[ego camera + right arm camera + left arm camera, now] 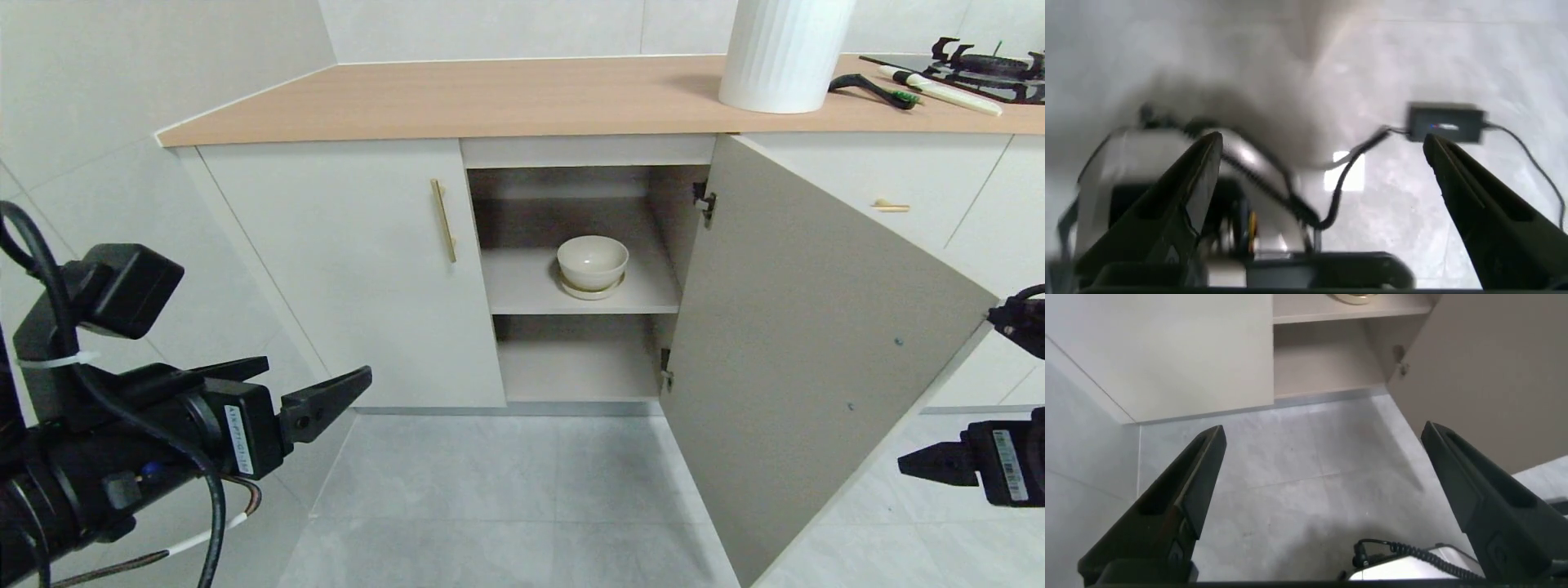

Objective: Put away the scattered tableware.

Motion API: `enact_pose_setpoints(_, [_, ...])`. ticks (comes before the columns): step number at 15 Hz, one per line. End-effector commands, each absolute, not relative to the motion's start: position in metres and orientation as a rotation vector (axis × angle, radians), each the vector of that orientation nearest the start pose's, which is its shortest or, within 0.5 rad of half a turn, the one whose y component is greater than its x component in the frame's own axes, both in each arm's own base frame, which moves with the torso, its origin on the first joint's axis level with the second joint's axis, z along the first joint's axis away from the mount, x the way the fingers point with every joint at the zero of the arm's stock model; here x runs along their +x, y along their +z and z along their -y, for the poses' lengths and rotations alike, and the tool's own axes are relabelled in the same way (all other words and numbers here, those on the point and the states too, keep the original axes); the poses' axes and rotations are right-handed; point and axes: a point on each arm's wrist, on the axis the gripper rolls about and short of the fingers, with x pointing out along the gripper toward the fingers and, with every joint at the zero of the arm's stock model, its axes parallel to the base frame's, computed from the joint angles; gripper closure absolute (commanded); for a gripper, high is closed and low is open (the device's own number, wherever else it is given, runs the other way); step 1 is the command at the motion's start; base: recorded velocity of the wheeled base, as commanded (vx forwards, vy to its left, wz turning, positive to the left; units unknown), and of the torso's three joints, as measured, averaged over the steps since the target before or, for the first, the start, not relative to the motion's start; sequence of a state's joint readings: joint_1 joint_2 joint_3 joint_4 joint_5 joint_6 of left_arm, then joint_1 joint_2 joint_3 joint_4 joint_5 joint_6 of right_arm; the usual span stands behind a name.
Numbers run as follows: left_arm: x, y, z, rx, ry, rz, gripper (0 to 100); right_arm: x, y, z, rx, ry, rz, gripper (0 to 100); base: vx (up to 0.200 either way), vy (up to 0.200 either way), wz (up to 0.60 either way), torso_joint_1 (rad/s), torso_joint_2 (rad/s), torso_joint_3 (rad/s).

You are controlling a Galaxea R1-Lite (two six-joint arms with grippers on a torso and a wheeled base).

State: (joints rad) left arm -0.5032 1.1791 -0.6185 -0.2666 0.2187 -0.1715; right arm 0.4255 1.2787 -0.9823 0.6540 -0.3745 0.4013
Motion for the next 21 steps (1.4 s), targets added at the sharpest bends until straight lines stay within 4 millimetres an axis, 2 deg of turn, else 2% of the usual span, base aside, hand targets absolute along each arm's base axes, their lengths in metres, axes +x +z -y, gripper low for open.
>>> enact_pose_setpoints(1, [0.153,0.218,0.078,-0.065,-0.258,-0.301,0,0.158,0.228,-0.043,0.006,-0.225,-0.856,0,0.0,0.0,0.0,0.0,0.0,0.0])
enact_pose_setpoints(7, [0.153,0.218,0.078,-0.064,-0.258,-0.303,0,0.169,0.233,-0.013,0.023,-0.383,-0.837,0,0.0,0.0,0.0,0.0,0.0,0.0])
enact_pose_setpoints(12, [0.153,0.218,0.078,-0.064,-0.258,-0.303,0,0.207,0.229,0.002,0.118,-0.461,-0.705,0,0.0,0.0,0.0,0.0,0.0,0.0])
enact_pose_setpoints(14, [0.153,0.218,0.078,-0.066,-0.258,-0.303,0,0.222,0.224,0.002,0.175,-0.475,-0.678,0,0.0,0.0,0.0,0.0,0.0,0.0])
enact_pose_setpoints(21, [0.152,0.219,0.078,-0.068,-0.26,-0.299,0,0.234,0.216,-0.003,0.286,-0.296,-0.648,0,0.0,0.0,0.0,0.0,0.0,0.0])
